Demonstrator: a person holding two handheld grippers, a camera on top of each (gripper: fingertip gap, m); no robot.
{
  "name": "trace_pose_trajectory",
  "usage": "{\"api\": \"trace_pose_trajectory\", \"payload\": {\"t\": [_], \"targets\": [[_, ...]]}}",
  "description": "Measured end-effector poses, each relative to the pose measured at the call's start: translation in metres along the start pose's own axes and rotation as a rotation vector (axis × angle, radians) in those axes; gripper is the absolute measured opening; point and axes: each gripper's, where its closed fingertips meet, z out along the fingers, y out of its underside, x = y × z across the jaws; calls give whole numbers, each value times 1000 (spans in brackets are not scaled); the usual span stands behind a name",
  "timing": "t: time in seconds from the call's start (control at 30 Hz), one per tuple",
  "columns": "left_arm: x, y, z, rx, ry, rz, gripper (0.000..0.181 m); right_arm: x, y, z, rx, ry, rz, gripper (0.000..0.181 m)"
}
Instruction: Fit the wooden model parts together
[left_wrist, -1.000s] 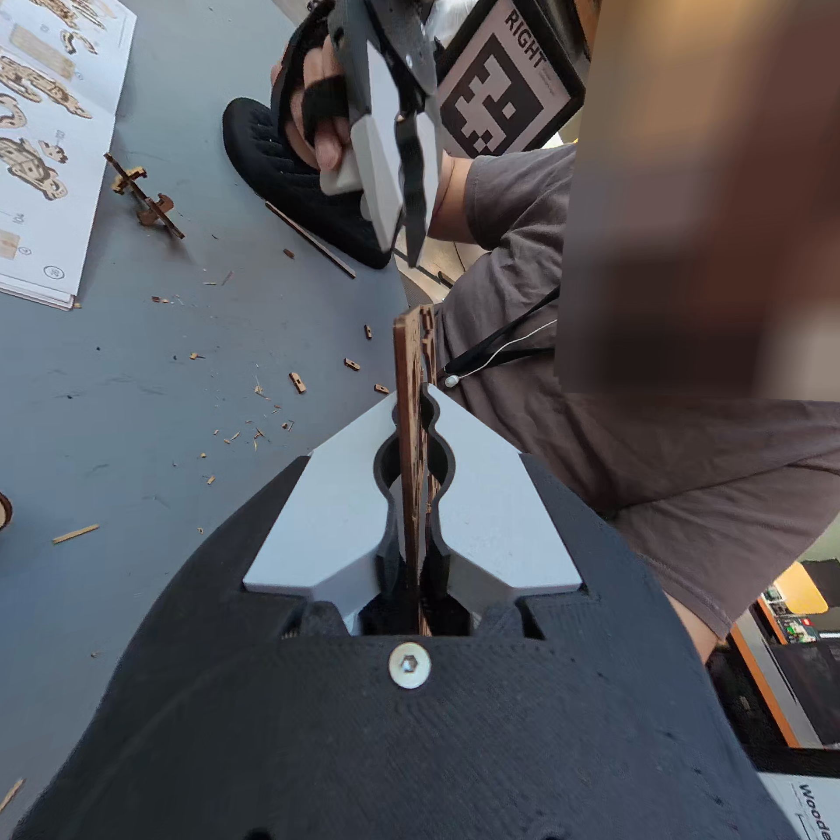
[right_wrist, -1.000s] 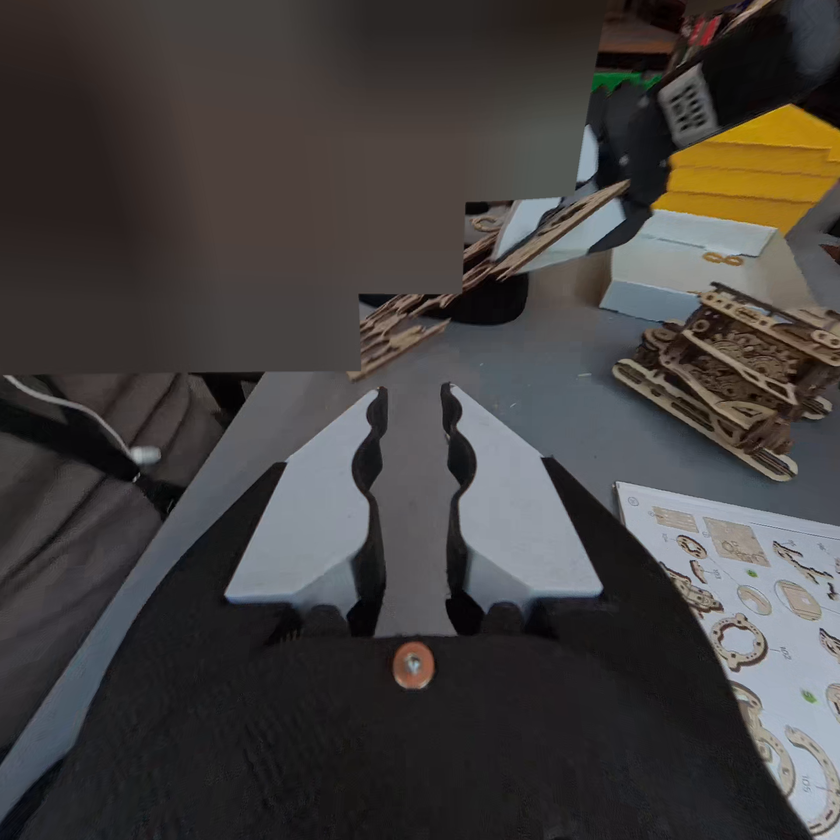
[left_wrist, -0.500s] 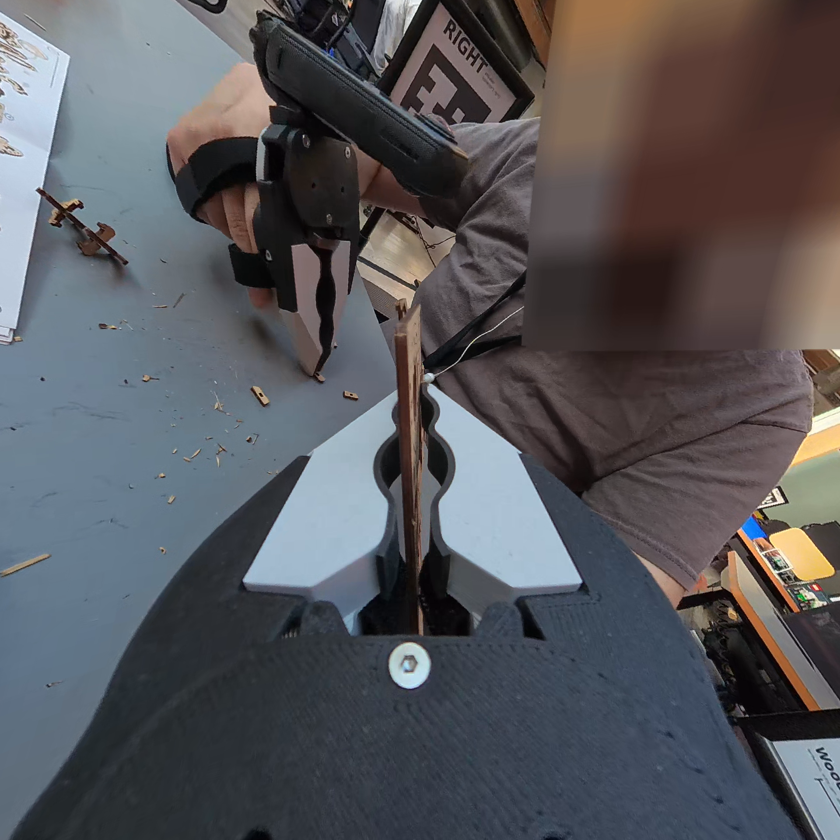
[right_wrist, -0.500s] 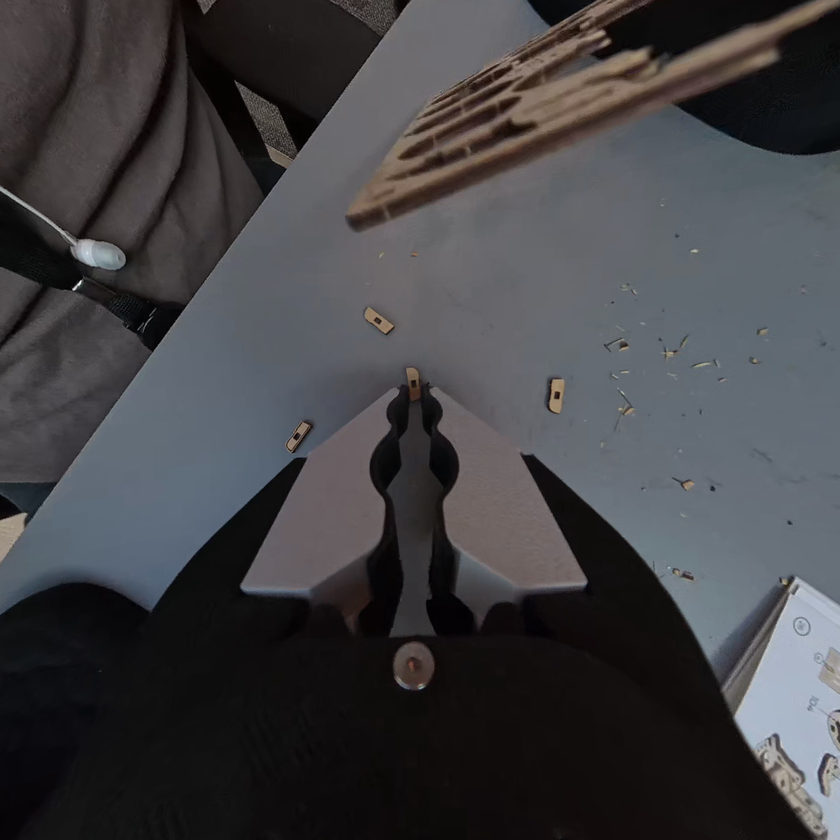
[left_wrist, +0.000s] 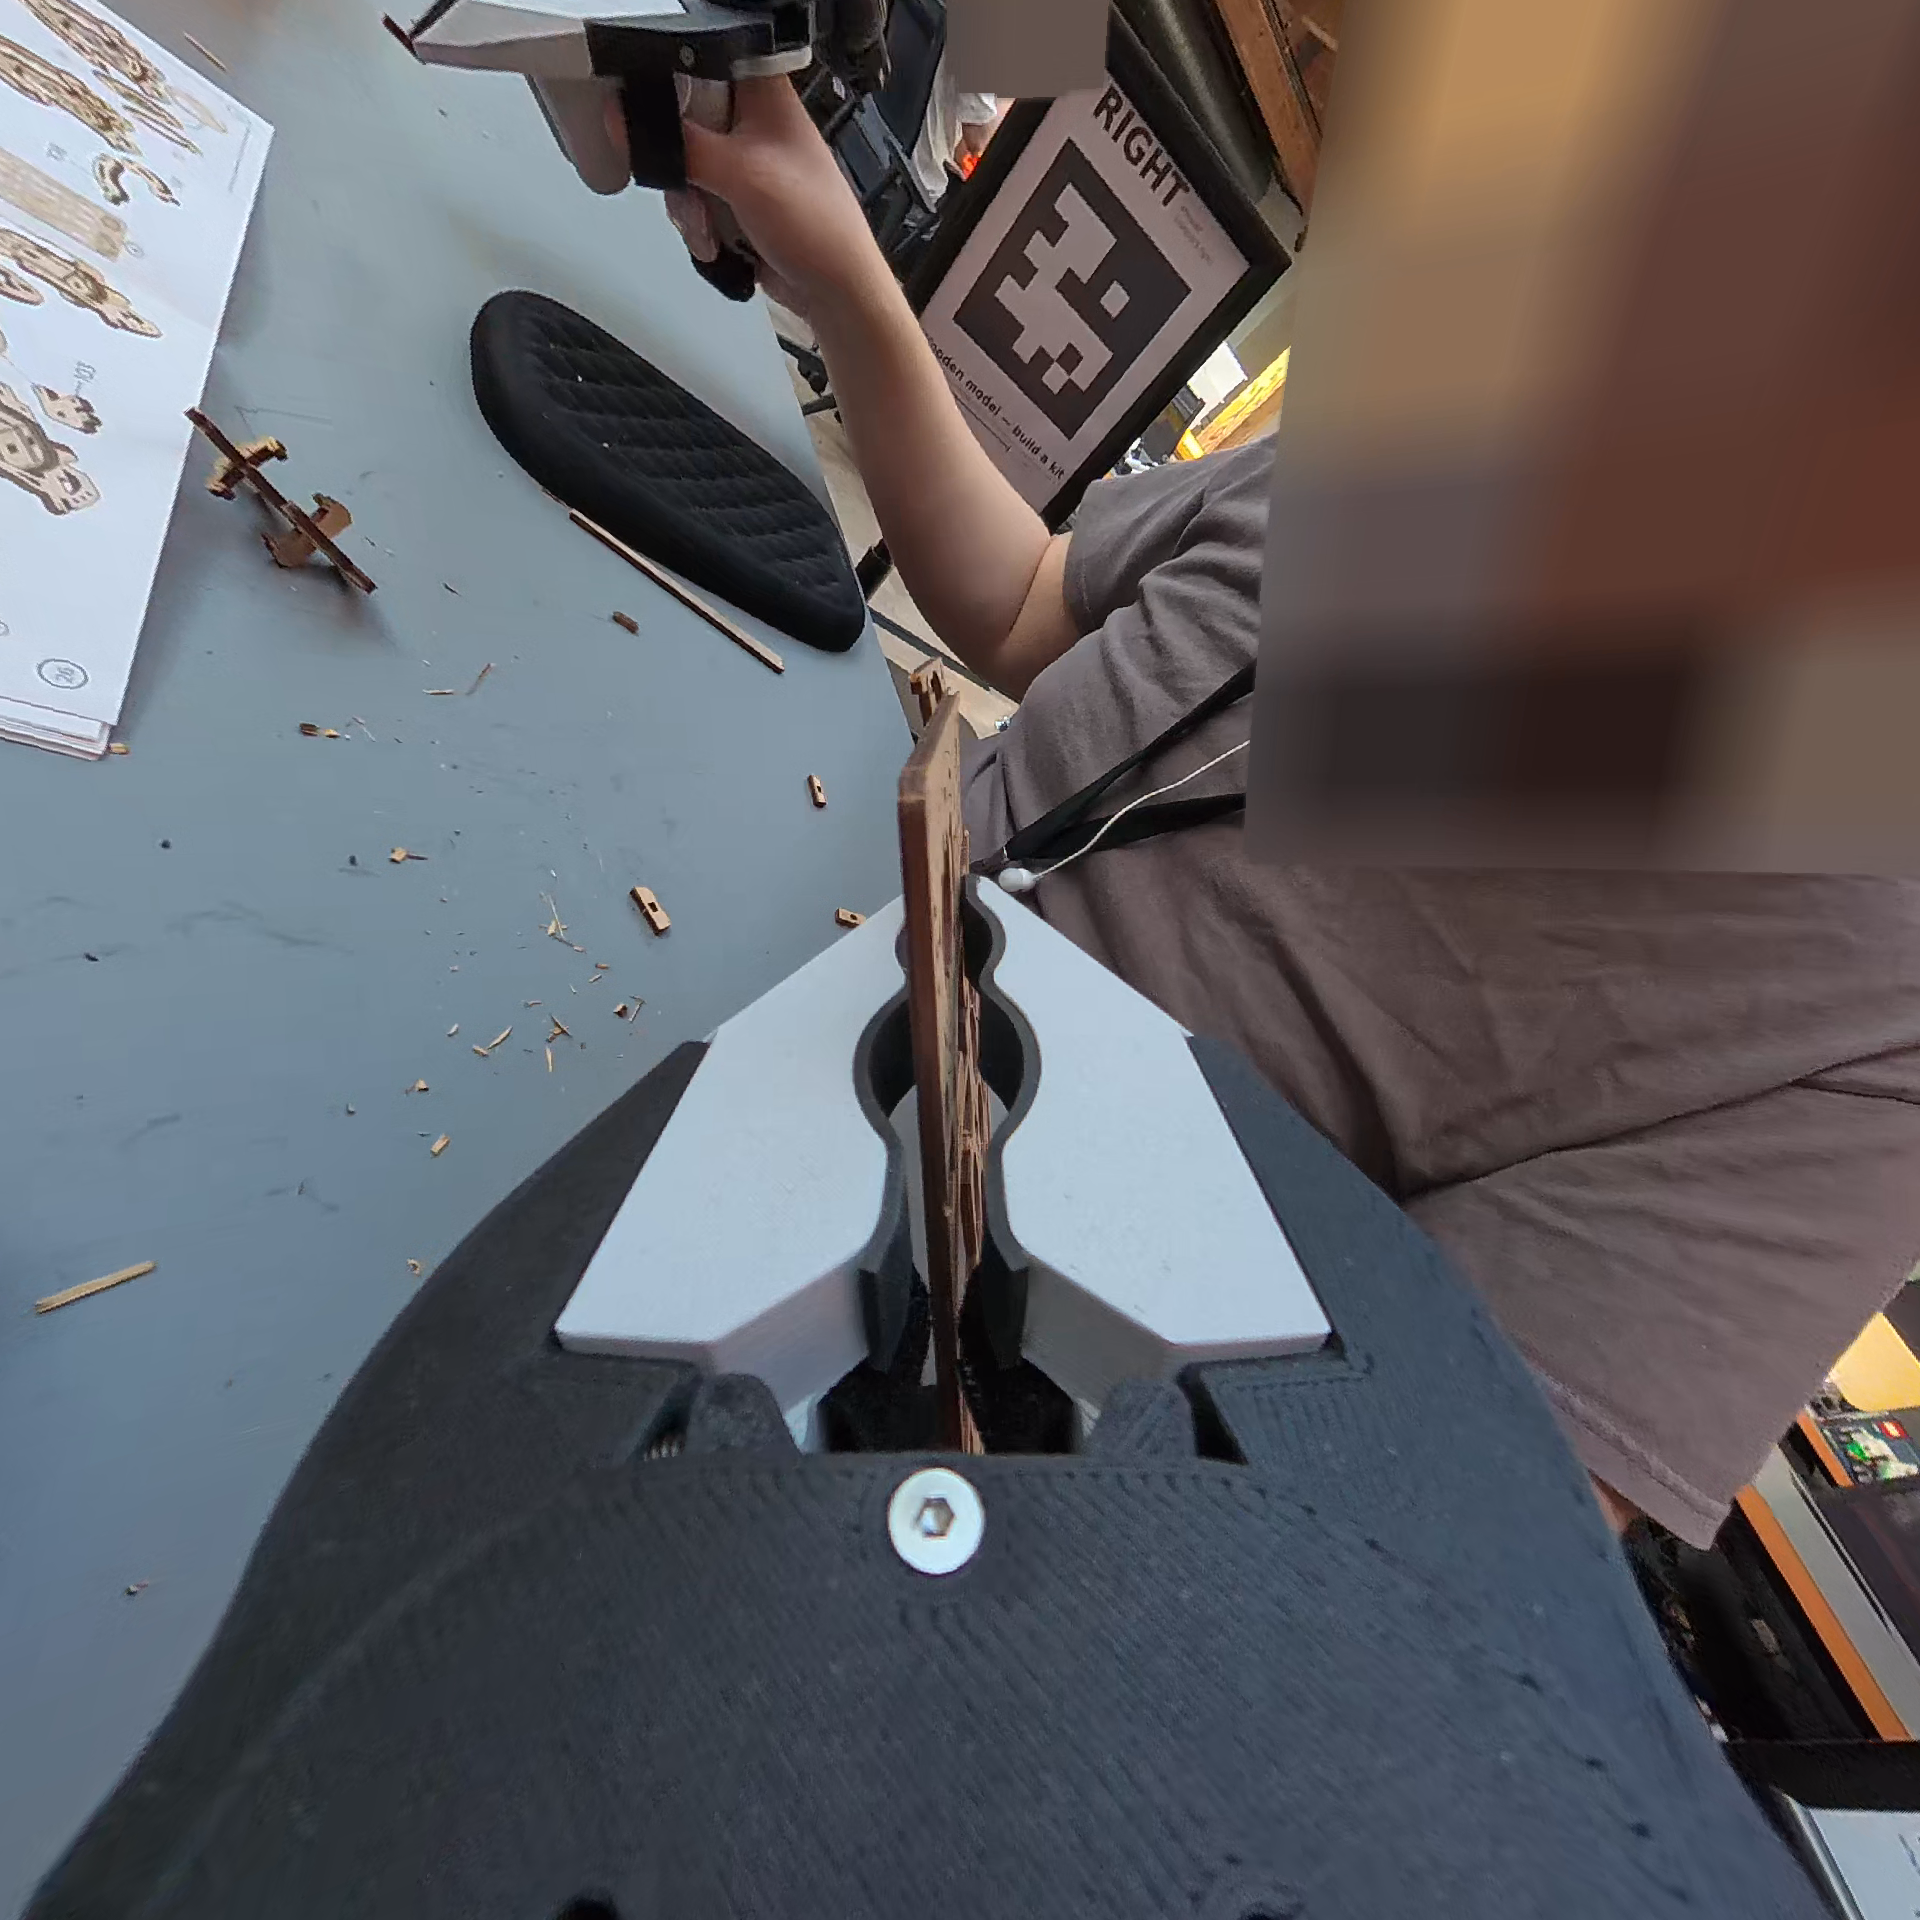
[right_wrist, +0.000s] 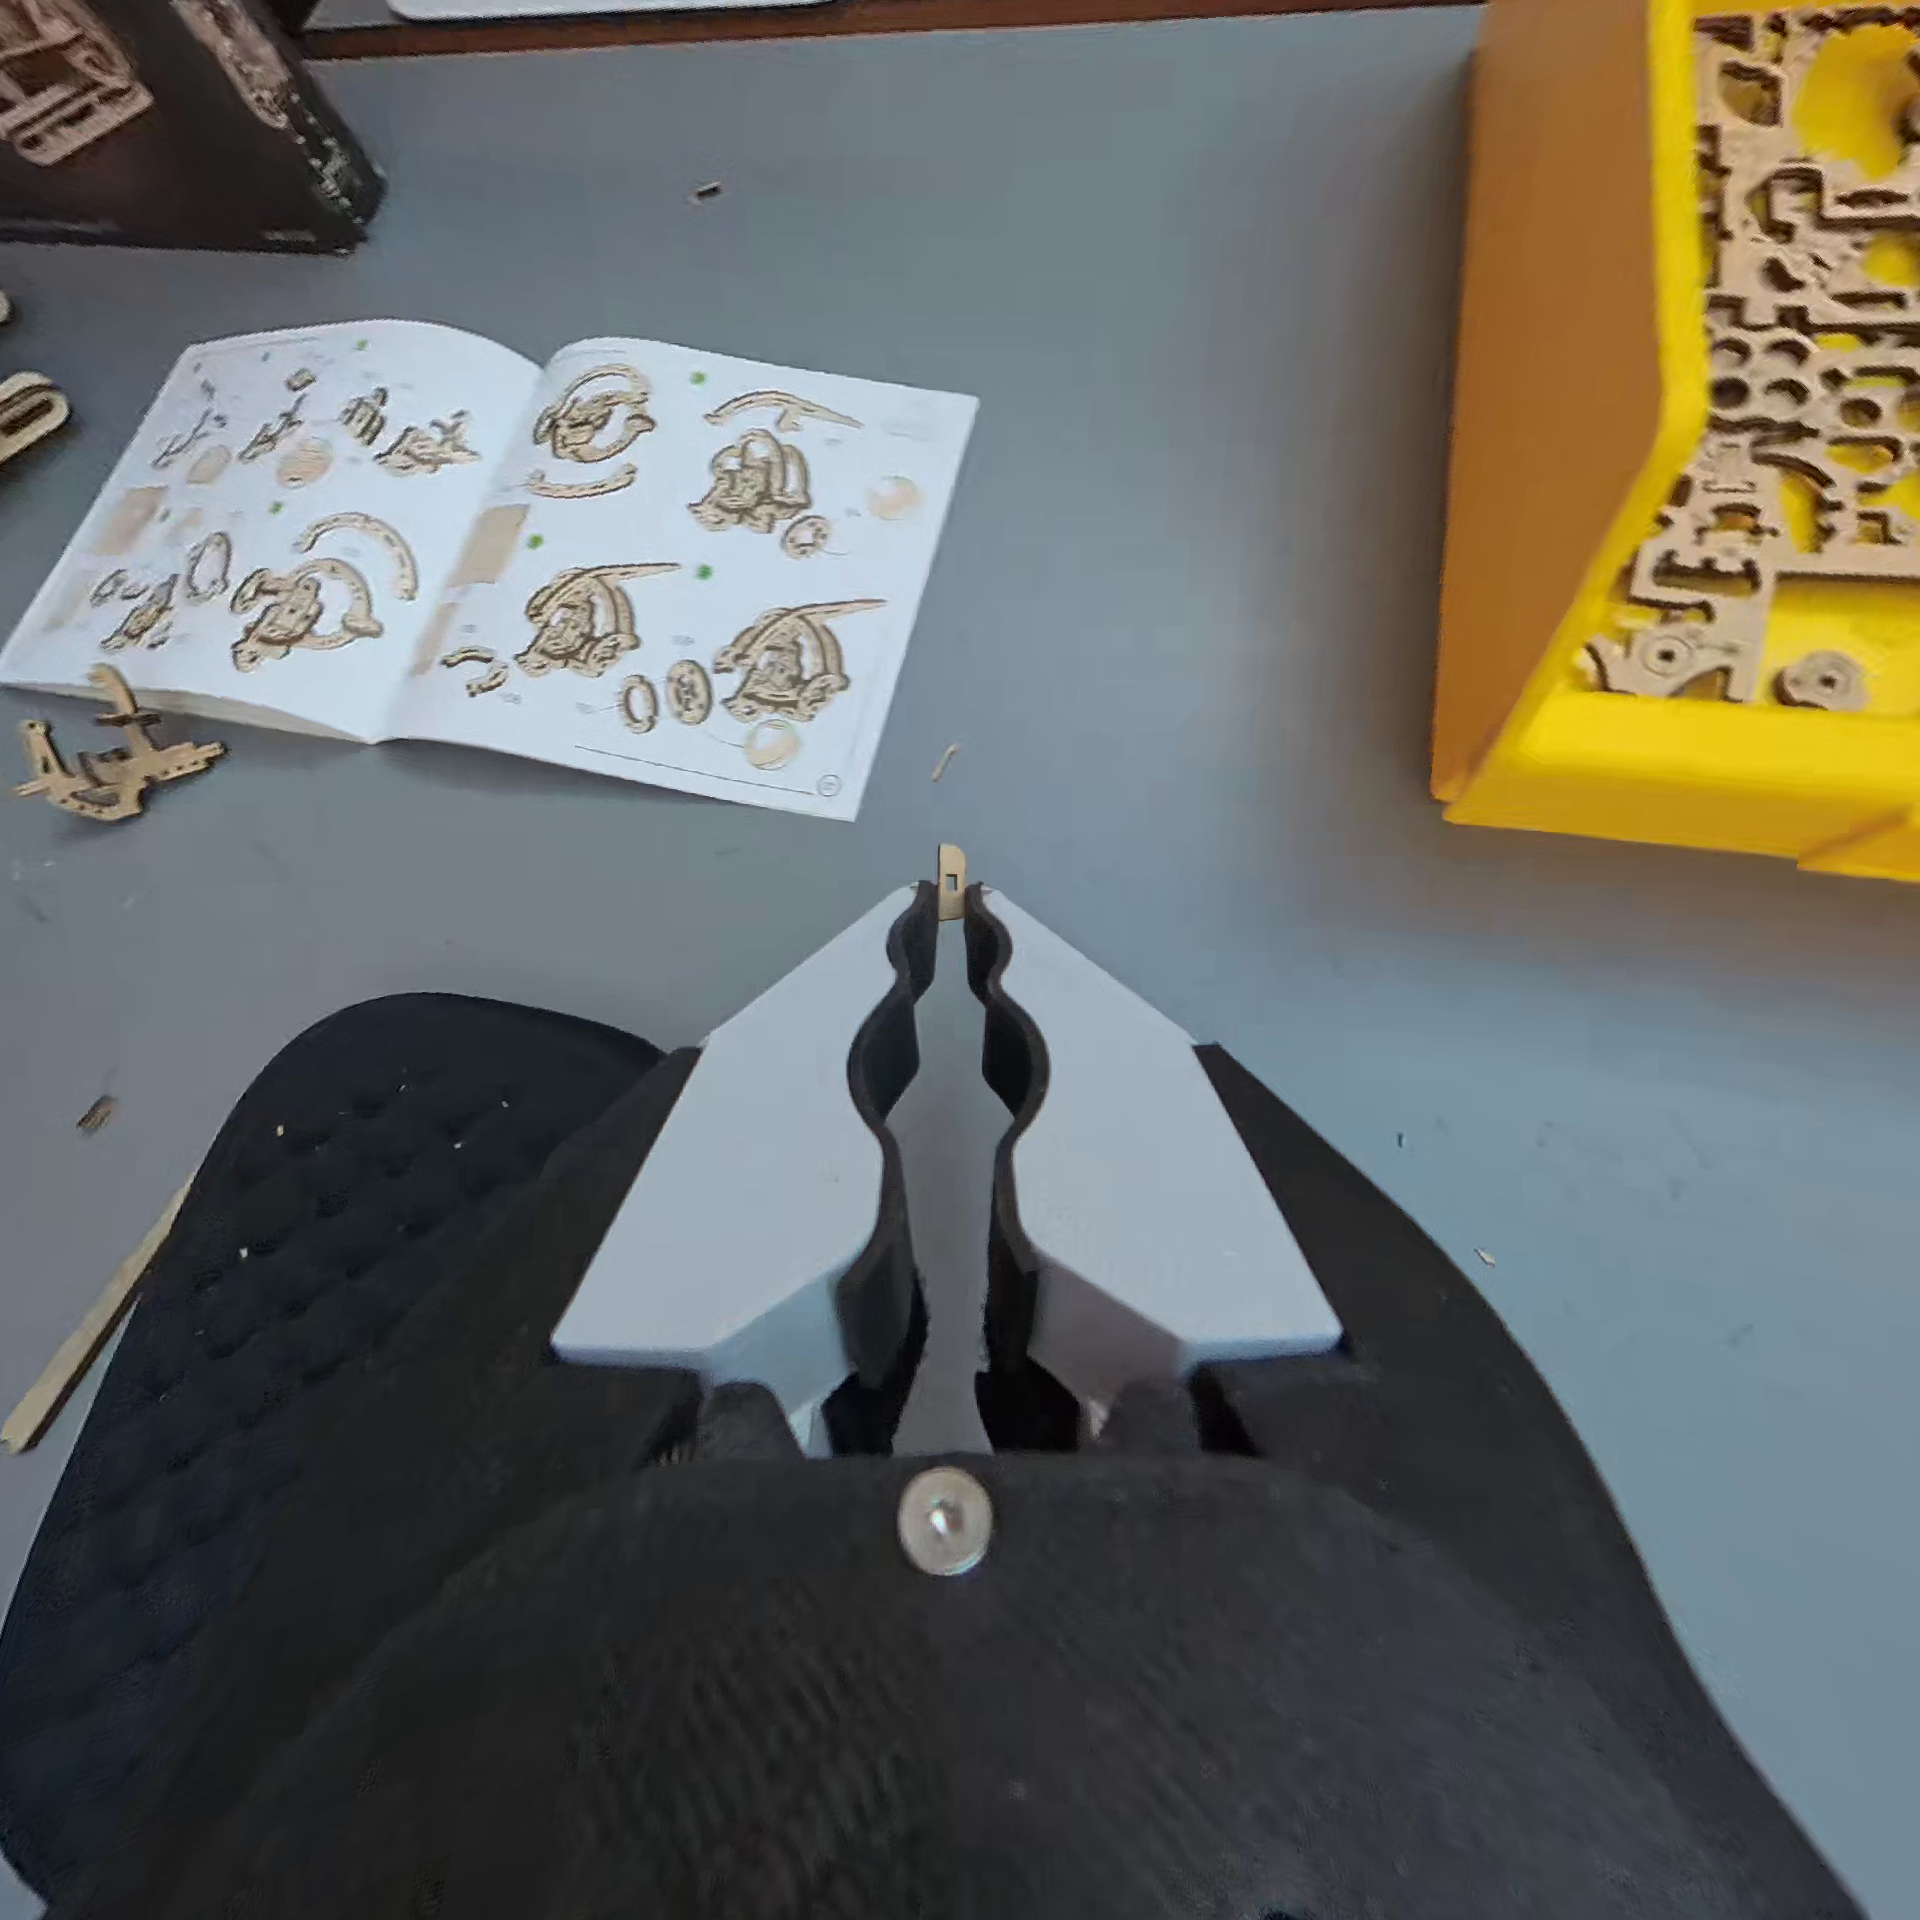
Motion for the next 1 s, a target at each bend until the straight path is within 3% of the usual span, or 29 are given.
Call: {"api": "trace_pose_trajectory", "payload": {"t": [0.07, 0.23, 0.4, 0.47, 0.53, 0.6, 0.7, 0.77, 0.83, 0.93, 1.0], "targets": [[-1, 1, 1, -3, 5, -11, 0, 13, 4, 1, 14, 44, 48, 3], [-3, 3, 0, -4, 3, -26, 0, 16, 25, 19, -131, 79, 32, 3], [-1, 1, -1, 9, -2, -17, 0, 15, 27, 18, -132, 108, 3, 4], [-1, 1, -2, 9, -2, -14, 0, 11, 29, 17, -138, 76, -4, 12], [-1, 1, -3, 14, -6, -12, 0, 7, 23, 2, -121, 37, 13, 15], [0, 0, -5, 25, -7, -7, 0, -3, -4, -28, -1, 21, -57, 16], [2, -1, -8, 34, -7, 2, 0, -74, -25, -55, 128, -192, -387, 25], [2, -1, -8, 34, -6, 5, 0, -157, -4, -57, 146, -497, -548, 27], [2, -1, -7, 38, -2, -1, 0, -232, 42, -61, 78, -802, -649, 21], [2, 0, -5, 27, -4, 0, 0, -268, 92, -42, -33, -830, -880, 20], [3, 0, -4, 24, -1, 4, 0, -285, 102, -39, -58, -893, -873, 20]]}}
